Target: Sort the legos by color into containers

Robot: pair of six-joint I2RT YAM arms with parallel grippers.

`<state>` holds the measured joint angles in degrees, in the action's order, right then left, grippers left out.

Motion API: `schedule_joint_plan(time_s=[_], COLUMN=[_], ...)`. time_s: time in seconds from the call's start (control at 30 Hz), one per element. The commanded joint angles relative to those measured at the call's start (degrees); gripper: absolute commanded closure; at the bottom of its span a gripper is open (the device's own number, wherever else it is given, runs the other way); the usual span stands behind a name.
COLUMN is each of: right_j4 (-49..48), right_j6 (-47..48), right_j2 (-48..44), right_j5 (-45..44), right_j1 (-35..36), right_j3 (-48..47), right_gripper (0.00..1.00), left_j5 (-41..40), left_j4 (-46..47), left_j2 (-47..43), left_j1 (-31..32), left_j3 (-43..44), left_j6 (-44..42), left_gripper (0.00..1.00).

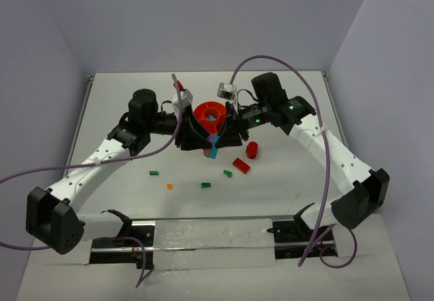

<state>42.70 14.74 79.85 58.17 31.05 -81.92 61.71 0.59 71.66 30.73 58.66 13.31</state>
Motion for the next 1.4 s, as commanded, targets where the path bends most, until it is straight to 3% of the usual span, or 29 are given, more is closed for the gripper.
schedule_joint_plan(time_s=[0.0, 0.37, 0.53, 0.8, 1.13, 1.27, 1.37], right_j4=[2.2, 2.9, 3.6, 6.1, 7.3, 3.8, -4.6], right_j6=[3.8, 5.0, 6.0, 9.2, 11.9, 10.2, 6.3], right_j2=[-0.5, -0.8, -1.1, -3.4, -7.4, -9.6, -10.8], right_j5=[-2.0, -1.8, -2.7, -5.3, -8.8, -12.3, -17.2], right_j1=[1.1, 1.1, 1.1, 1.2, -0.3, -1.8, -3.6], right_j3=[-3.4, -3.2, -3.1, -1.0, 4.2, 5.8, 6.5], right_gripper=[1.0, 1.0, 1.0, 1.0, 1.0, 1.0, 1.0], left_j5=[3.3, 6.2, 6.7, 5.7, 6.0, 2.5, -6.7], left_j4=[1.3, -2.1, -4.4, -12.3, -18.9, -20.1, -20.4], left_j2=[1.0, 2.0, 2.3, 1.6, 1.4, 0.1, -0.6], left_j1=[0.6, 0.8, 0.7, -0.5, -8.2, -8.8, -8.8], left_j3=[3.3, 3.0, 3.7, 4.4, 7.1, 8.4, 10.3], left_j6=[0.1, -2.0, -4.4, -10.5, -16.9, -19.3, -20.0], left_gripper=[0.47, 0.68, 0.99, 1.0, 1.0, 1.0, 1.0])
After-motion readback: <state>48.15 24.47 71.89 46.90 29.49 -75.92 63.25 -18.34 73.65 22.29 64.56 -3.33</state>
